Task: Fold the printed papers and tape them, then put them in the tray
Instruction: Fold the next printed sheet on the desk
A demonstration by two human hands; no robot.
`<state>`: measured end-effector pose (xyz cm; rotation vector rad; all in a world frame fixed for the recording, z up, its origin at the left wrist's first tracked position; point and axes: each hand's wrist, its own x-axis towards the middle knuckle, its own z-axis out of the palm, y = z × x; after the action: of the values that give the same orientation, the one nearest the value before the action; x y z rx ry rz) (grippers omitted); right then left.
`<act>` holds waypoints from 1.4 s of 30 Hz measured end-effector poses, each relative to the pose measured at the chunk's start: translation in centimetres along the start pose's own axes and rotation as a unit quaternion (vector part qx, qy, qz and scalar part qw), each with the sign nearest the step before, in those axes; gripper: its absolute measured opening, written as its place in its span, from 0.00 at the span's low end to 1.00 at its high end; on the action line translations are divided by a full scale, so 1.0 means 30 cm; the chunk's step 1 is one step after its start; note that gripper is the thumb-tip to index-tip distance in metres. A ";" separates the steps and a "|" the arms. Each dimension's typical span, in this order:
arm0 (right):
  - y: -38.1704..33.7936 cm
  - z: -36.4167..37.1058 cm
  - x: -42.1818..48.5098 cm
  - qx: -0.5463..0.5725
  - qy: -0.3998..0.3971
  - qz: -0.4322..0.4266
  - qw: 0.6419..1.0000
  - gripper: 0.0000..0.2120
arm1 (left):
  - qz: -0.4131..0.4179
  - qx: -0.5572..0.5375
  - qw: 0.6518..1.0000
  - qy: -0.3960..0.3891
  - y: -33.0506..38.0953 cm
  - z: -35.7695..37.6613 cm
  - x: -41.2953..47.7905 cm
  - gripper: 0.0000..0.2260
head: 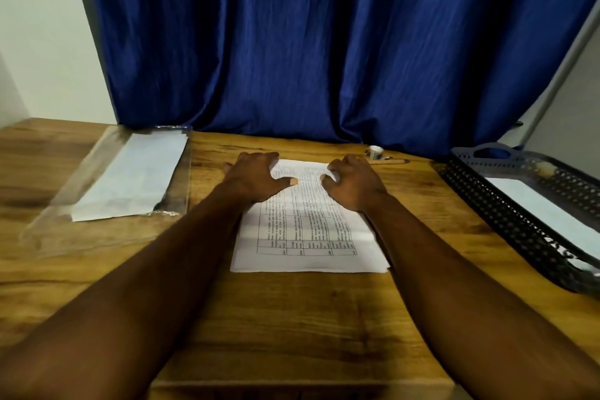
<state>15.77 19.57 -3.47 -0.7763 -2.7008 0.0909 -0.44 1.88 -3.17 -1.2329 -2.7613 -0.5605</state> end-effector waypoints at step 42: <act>-0.074 -0.076 -0.068 -0.023 0.151 -0.107 0.982 0.27 | 0.147 -0.012 0.976 0.161 0.053 -0.035 -0.045 0.16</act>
<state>17.02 16.53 -1.58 -0.4623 -2.4817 -0.1300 1.54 1.52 -1.98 -1.3825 -2.2632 -0.6935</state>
